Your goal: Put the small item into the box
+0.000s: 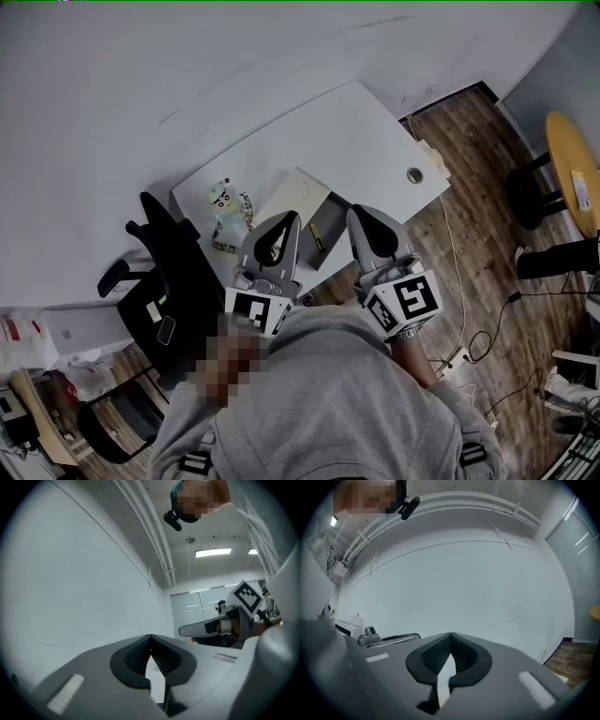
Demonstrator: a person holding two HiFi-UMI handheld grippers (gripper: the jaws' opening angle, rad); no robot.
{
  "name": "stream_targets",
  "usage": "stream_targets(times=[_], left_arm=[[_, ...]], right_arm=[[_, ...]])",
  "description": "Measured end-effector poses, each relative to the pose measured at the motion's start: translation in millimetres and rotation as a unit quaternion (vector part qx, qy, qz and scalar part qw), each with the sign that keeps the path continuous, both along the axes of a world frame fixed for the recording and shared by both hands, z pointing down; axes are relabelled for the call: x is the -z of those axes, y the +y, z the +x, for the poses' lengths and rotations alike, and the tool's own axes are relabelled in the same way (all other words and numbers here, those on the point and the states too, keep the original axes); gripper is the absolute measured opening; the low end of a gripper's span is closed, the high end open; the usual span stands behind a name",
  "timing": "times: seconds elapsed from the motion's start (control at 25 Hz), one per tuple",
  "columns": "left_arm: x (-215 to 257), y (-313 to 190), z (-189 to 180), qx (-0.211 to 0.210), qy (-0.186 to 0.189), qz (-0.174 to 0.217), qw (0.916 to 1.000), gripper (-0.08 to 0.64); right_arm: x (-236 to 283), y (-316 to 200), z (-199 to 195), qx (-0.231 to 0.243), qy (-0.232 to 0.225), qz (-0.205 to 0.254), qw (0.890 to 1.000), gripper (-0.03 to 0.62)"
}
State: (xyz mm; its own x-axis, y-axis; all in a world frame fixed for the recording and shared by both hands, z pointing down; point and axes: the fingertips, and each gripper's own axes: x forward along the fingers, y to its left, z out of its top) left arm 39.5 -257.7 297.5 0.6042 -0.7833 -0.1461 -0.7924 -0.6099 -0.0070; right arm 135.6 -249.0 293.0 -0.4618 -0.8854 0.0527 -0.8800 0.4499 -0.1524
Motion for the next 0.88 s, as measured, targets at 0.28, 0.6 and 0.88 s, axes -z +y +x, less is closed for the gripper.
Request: stream_targets(times=[0.28, 0.6, 0.88], left_arm=[[-1, 5, -3, -0.002, 0.0, -0.001, 1.0, 0.003], [-5, 11, -9, -0.005, 0.002, -0.001, 1.0, 0.003], [-4, 10, -13, -0.006, 0.003, -0.002, 1.0, 0.003]], right_arm=[[0, 6, -5, 0.002, 0.001, 0.001, 1.0, 0.015], [-5, 12, -11, 0.0, 0.009, -0.002, 1.0, 0.015], [-7, 13, -14, -0.004, 0.009, -0.004, 1.0, 0.015]])
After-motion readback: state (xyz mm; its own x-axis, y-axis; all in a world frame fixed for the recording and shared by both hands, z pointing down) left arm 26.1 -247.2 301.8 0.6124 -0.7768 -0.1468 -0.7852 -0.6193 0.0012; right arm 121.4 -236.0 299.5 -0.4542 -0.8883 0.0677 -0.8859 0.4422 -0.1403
